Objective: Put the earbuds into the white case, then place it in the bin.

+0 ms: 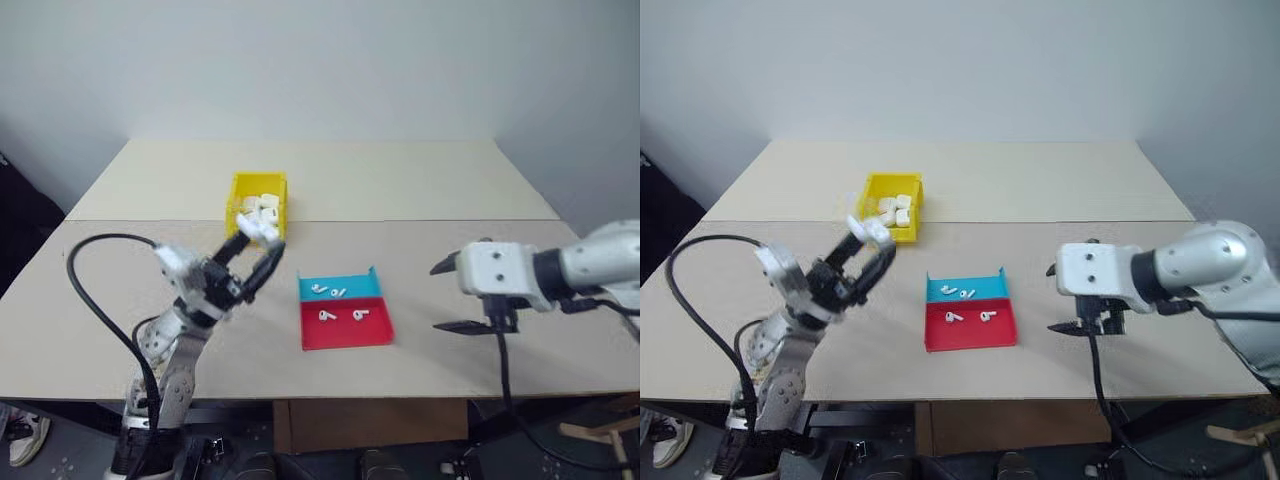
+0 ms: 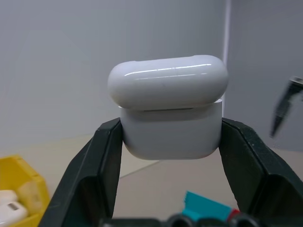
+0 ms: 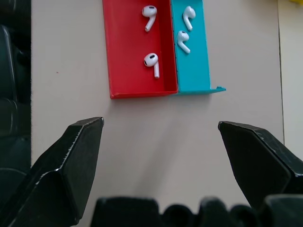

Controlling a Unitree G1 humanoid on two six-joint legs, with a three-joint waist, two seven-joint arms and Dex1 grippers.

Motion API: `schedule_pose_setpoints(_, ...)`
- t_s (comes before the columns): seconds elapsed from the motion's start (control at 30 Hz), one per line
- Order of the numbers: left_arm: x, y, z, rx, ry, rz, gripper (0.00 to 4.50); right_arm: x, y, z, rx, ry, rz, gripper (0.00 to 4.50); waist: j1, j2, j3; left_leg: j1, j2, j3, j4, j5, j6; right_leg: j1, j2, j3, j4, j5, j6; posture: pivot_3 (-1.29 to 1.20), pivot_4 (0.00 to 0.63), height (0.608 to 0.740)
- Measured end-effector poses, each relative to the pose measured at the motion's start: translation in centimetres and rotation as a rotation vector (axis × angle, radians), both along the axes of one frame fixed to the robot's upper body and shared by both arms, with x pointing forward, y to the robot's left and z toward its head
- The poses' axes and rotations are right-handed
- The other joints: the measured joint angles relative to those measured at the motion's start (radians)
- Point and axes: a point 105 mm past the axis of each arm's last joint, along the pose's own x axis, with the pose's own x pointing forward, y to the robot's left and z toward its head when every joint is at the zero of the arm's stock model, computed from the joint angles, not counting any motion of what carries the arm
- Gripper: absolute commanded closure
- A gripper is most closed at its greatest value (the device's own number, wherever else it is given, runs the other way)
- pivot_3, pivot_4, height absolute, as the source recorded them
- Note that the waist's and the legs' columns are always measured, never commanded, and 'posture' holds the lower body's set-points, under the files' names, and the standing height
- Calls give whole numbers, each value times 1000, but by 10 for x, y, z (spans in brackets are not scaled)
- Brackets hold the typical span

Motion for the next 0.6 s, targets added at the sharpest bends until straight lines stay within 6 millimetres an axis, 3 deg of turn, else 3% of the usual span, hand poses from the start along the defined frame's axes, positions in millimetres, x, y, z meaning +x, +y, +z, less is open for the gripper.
schedule_pose_setpoints(0.07,-6,-3,-13,23,-36,-68,1728,3,12,-6,-28,37,36,0,0,0,0,-1,0,0,0,0,0,0,0,0,0,0,0,0,150,740)
schedule_pose_setpoints(0.17,-12,-3,-30,67,-59,-139,1728,7,24,-14,-71,89,65,609,2,1,0,-4,0,0,1,-1,1,-2,0,-1,0,1,-1,0,150,740)
schedule_pose_setpoints(0.33,-17,4,-41,73,-123,-197,1728,19,41,-23,-124,104,90,2321,3,1,0,-5,1,0,4,-3,5,-3,0,-1,1,1,-2,0,150,740)
schedule_pose_setpoints(0.6,-24,11,-45,131,-189,-225,1728,29,67,-49,-203,158,152,2321,2,1,-1,-5,1,0,4,-3,5,-3,1,-1,3,1,-2,0,150,740)
